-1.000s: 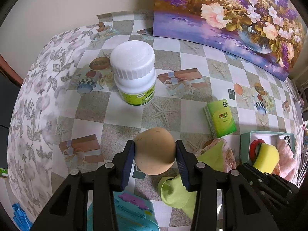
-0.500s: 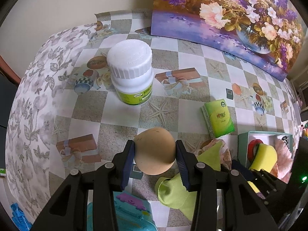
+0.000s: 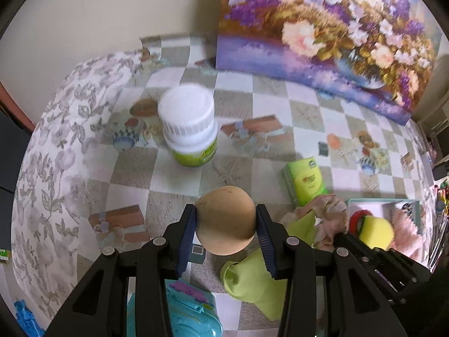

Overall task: Organize soft objects
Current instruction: 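Lift the tan sponge with the left gripper while the right gripper lifts the pink cloth, then drop the tan sponge and pink cloth into the white tray, opening both grippers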

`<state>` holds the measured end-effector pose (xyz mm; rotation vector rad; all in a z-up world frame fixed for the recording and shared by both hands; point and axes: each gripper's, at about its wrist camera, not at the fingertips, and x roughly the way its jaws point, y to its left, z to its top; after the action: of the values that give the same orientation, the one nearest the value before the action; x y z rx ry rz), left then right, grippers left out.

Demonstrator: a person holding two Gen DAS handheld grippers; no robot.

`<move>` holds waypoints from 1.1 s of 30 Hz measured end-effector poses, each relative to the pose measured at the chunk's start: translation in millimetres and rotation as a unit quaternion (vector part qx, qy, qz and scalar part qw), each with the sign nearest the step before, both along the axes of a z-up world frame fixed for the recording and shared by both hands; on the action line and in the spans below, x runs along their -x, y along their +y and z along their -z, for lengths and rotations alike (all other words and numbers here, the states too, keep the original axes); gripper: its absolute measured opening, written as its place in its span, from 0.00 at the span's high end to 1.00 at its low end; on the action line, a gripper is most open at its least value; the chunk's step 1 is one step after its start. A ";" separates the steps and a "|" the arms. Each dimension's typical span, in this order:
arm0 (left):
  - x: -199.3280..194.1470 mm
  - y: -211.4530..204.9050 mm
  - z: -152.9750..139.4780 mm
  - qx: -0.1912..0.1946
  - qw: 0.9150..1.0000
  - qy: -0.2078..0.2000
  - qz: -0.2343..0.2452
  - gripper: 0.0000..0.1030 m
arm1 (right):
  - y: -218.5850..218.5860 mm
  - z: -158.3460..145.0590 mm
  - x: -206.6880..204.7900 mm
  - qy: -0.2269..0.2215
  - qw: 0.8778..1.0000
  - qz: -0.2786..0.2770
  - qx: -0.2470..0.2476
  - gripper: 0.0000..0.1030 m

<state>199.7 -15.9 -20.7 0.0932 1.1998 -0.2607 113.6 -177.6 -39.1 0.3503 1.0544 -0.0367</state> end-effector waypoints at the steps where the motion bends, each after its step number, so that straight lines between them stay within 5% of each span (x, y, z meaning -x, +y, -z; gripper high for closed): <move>1: 1.8 -0.7 -7.4 0.004 1.000 -0.008 0.000 0.57 | -5.4 -10.4 4.5 -0.013 1.000 0.007 -0.002 0.96; 7: 17.4 -17.0 -43.5 0.020 0.998 -0.049 0.018 0.57 | -40.2 -58.2 28.9 -0.066 0.996 0.058 -0.007 0.96; 14: 55.2 -81.7 -64.0 0.023 0.992 -0.073 0.100 0.57 | -117.0 -63.1 74.3 -0.048 0.986 0.162 0.000 0.96; 27: 121.7 -209.2 -7.1 -0.016 0.968 -0.005 0.249 0.55 | -215.8 -14.6 132.4 0.040 0.968 0.248 0.006 0.96; 33: 128.5 -221.6 16.5 -0.019 0.966 0.043 0.253 0.54 | -224.5 7.3 137.7 0.084 0.964 0.253 -0.006 0.93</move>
<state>71.2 -237.5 -37.3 0.4292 1.2546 -0.6949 -24.1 -402.2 -46.4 0.6290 1.1103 -0.5265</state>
